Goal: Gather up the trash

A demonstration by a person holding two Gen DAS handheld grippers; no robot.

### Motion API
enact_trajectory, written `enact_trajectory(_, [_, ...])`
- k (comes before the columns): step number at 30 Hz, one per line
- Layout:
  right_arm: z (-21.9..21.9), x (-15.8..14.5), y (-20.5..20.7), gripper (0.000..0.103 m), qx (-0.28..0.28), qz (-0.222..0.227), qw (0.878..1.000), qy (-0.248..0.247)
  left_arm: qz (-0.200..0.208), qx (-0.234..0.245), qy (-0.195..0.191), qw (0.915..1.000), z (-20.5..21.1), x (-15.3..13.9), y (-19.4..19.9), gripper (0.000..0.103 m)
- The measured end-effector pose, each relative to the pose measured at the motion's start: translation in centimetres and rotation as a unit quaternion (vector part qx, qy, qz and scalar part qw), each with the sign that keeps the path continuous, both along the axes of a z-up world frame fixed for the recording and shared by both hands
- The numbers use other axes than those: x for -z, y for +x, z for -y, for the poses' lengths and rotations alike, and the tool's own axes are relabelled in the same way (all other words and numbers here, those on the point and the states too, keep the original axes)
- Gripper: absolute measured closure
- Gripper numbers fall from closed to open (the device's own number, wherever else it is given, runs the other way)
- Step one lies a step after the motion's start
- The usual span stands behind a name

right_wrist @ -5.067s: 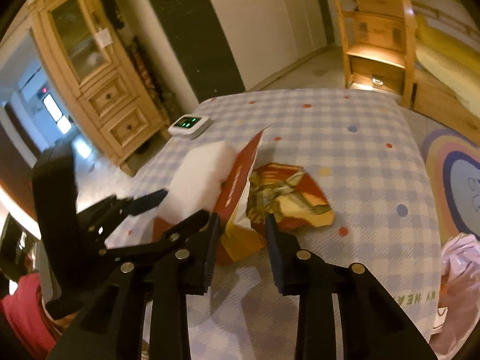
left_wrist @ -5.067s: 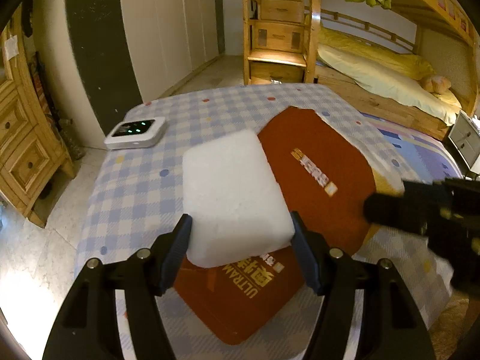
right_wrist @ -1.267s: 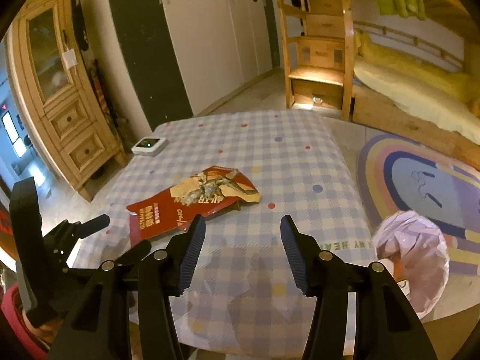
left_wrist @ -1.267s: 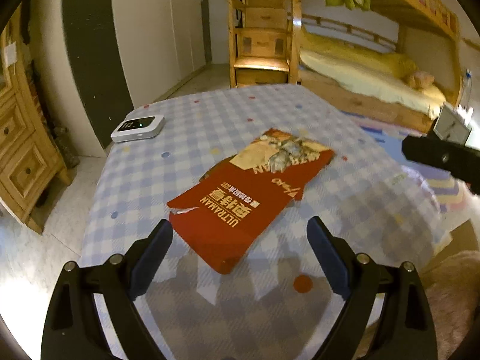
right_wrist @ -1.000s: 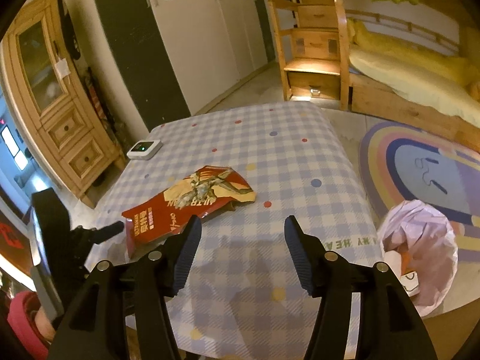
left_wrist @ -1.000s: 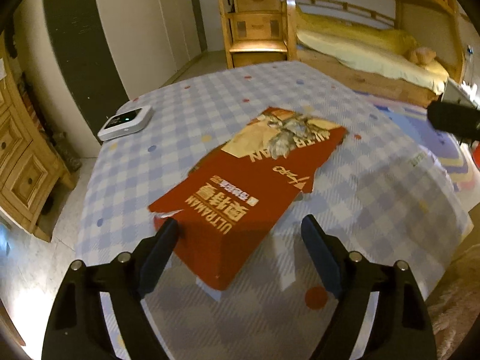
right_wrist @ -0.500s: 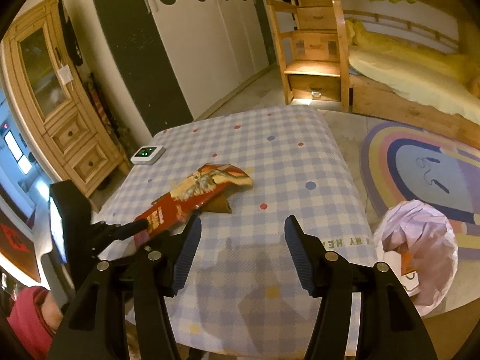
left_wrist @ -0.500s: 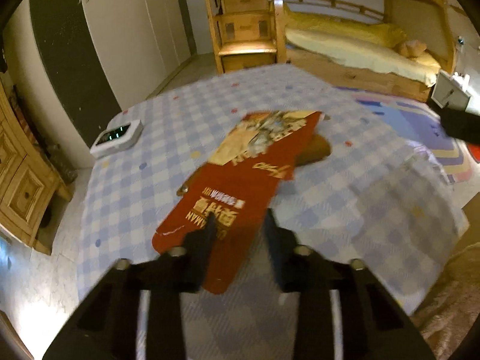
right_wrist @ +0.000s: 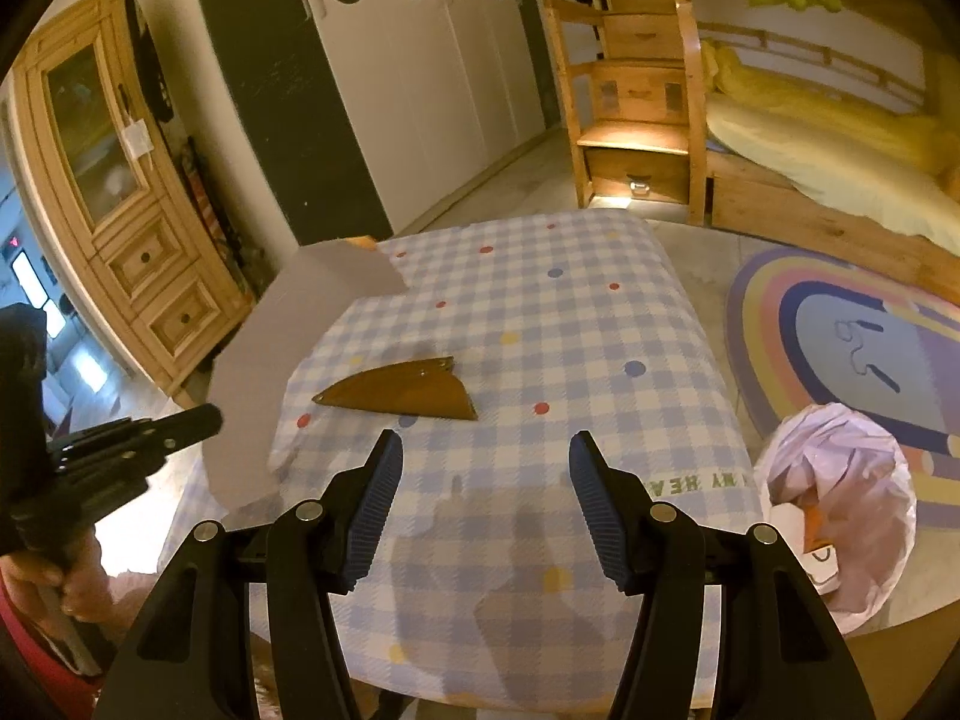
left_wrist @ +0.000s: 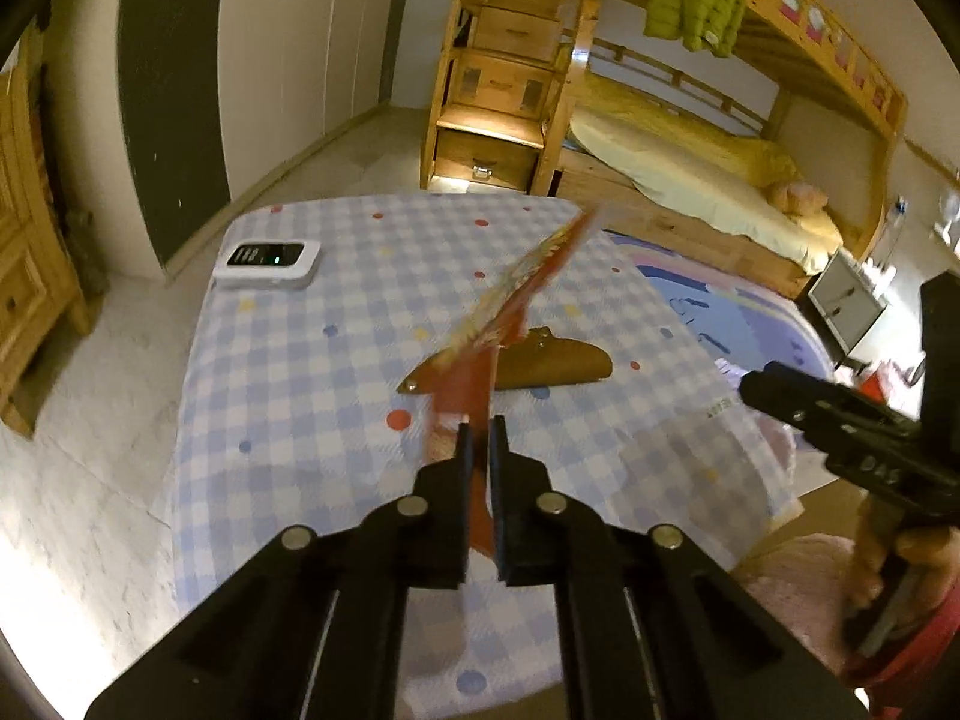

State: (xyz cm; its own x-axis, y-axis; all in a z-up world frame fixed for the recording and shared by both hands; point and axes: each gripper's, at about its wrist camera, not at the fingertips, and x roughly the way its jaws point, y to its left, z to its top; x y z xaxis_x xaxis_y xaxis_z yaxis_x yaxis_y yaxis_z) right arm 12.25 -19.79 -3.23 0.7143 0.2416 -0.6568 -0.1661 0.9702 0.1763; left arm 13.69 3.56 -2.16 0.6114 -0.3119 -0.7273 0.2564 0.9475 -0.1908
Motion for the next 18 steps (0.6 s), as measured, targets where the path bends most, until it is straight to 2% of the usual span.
enact_trajectory(5, [-0.2, 0.3, 0.1, 0.044, -0.003, -0.003, 1.0, -0.001, -0.01, -0.002, -0.015, 0.9998, -0.3, -0.5, -0.4, 0.103])
enact_trajectory(10, [-0.3, 0.6, 0.1, 0.044, -0.005, -0.009, 1.0, 0.0, -0.005, -0.013, 0.003, 0.9999, 0.5, 0.7, 0.1, 0.101])
enact_trajectory(11, [-0.3, 0.6, 0.1, 0.044, -0.006, -0.01, 1.0, 0.0, -0.006, -0.023, 0.008, 0.9997, 0.5, 1.1, 0.1, 0.09])
enact_trajectory(12, [-0.3, 0.6, 0.1, 0.043, -0.007, -0.01, 1.0, -0.001, -0.007, -0.032, 0.011, 0.9994, 0.4, 1.4, 0.1, 0.069])
enact_trajectory(14, [-0.6, 0.7, 0.1, 0.041, -0.009, -0.01, 1.0, -0.003, -0.003, -0.051, 0.011, 0.9986, 0.0, 1.9, -0.1, 0.043])
enact_trajectory(16, [-0.7, 0.9, 0.1, 0.041, -0.008, -0.008, 1.0, -0.001, -0.004, -0.057, 0.009, 0.9983, 0.0, 2.5, -0.3, 0.041])
enact_trajectory(18, [-0.8, 1.0, 0.2, 0.041, -0.006, -0.007, 1.0, 0.002, -0.013, -0.061, 0.015, 0.9979, 0.5, 3.5, -0.6, 0.029])
